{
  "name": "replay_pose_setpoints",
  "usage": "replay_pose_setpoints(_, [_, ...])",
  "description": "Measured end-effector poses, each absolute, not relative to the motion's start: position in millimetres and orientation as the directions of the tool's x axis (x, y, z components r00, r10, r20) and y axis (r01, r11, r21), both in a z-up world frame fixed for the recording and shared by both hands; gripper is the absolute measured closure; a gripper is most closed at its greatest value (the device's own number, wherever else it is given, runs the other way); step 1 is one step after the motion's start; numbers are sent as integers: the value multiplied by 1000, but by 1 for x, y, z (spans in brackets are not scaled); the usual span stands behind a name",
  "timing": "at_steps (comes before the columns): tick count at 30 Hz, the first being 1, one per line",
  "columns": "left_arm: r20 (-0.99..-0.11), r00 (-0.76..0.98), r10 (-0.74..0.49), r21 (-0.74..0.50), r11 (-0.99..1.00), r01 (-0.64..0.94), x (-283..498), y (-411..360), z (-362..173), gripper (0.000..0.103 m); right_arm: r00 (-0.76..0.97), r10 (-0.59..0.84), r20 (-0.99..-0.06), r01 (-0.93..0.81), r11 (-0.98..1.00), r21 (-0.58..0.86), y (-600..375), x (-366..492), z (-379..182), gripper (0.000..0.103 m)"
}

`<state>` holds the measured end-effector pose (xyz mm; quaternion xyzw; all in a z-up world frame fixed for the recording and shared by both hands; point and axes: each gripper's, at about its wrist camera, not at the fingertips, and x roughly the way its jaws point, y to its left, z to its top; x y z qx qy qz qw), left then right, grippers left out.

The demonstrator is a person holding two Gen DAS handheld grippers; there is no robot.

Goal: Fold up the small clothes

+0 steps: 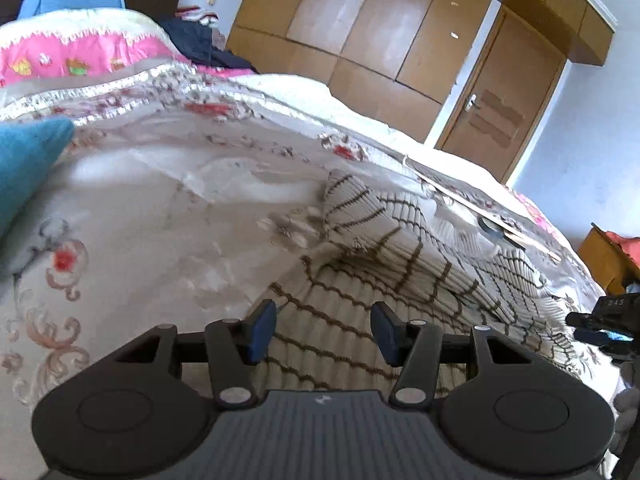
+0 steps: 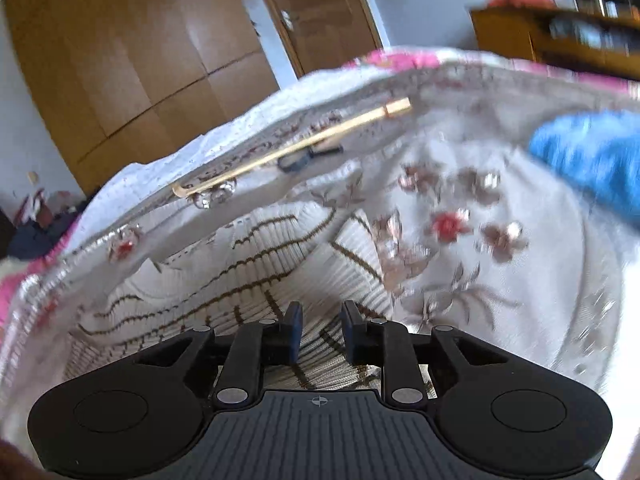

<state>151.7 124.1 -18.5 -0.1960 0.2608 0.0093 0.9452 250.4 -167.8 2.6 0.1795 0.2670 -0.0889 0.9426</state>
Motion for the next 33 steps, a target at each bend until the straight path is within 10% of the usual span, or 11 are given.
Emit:
replay_pose_setpoints(15, [-495,869,7,-295,939,-176,154,129,-14,39,656,398,-641,-396,905,156,19,380,4,65])
replay_pose_setpoints(18, [-510,860,-1,-277,947,-163,158,127,-17,39,621,411,-668,-443,887,134,34,395,0,75])
replay_pose_setpoints(20, [-525,851,-4,-274,948,-164,161,127,-20,39,610,423,-670,-466,875,129,43,398,0,101])
replay_pose_setpoints(33, [-542,840,28,-209,963,-167,163,119,-24,39,655,396,-644,-414,901,132,48,393,0,91])
